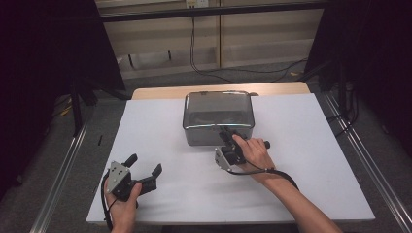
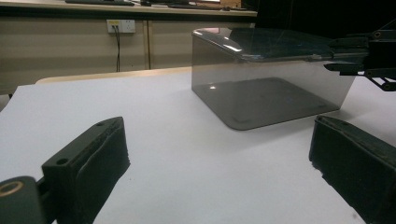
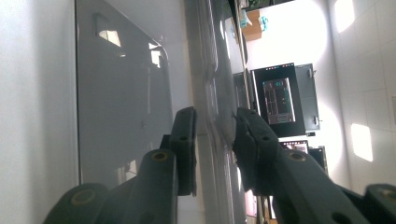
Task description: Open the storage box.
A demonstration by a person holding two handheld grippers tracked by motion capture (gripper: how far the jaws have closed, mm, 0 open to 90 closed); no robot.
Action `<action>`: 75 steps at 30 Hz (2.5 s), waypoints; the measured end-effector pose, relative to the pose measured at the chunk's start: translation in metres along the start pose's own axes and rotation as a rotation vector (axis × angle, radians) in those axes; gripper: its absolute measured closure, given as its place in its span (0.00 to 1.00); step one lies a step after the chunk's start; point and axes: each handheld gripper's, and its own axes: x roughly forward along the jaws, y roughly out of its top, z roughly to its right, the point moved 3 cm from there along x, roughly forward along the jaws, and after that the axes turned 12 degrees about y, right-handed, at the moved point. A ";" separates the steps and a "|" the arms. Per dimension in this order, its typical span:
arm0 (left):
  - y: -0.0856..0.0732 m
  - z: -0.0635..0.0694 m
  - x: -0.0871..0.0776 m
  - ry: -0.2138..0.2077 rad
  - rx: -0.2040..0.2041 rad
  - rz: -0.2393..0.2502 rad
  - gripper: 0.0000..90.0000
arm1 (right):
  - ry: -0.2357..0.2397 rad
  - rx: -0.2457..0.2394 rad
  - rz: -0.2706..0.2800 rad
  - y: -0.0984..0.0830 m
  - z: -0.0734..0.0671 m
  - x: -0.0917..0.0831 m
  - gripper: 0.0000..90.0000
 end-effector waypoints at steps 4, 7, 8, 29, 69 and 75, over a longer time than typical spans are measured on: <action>0.000 0.000 0.000 -0.003 -0.005 -0.002 0.05 | -0.006 -0.011 0.007 0.002 0.001 0.000 0.84; 0.000 0.000 0.001 0.001 0.000 -0.001 0.05 | -0.006 -0.014 0.009 0.002 0.002 0.000 0.86; 0.000 0.000 0.001 0.000 0.000 -0.003 0.05 | -0.005 -0.013 0.008 0.002 0.002 -0.001 0.86; -0.001 -0.001 0.001 -0.003 0.005 -0.012 0.04 | -0.013 -0.008 0.022 0.002 0.005 -0.002 0.88; 0.031 0.028 0.029 -0.166 0.063 -0.001 0.06 | -0.061 0.014 0.048 0.003 0.021 -0.009 0.90; 0.036 0.024 0.043 -0.175 0.048 0.020 0.05 | -0.063 0.016 0.051 0.003 0.023 -0.009 0.90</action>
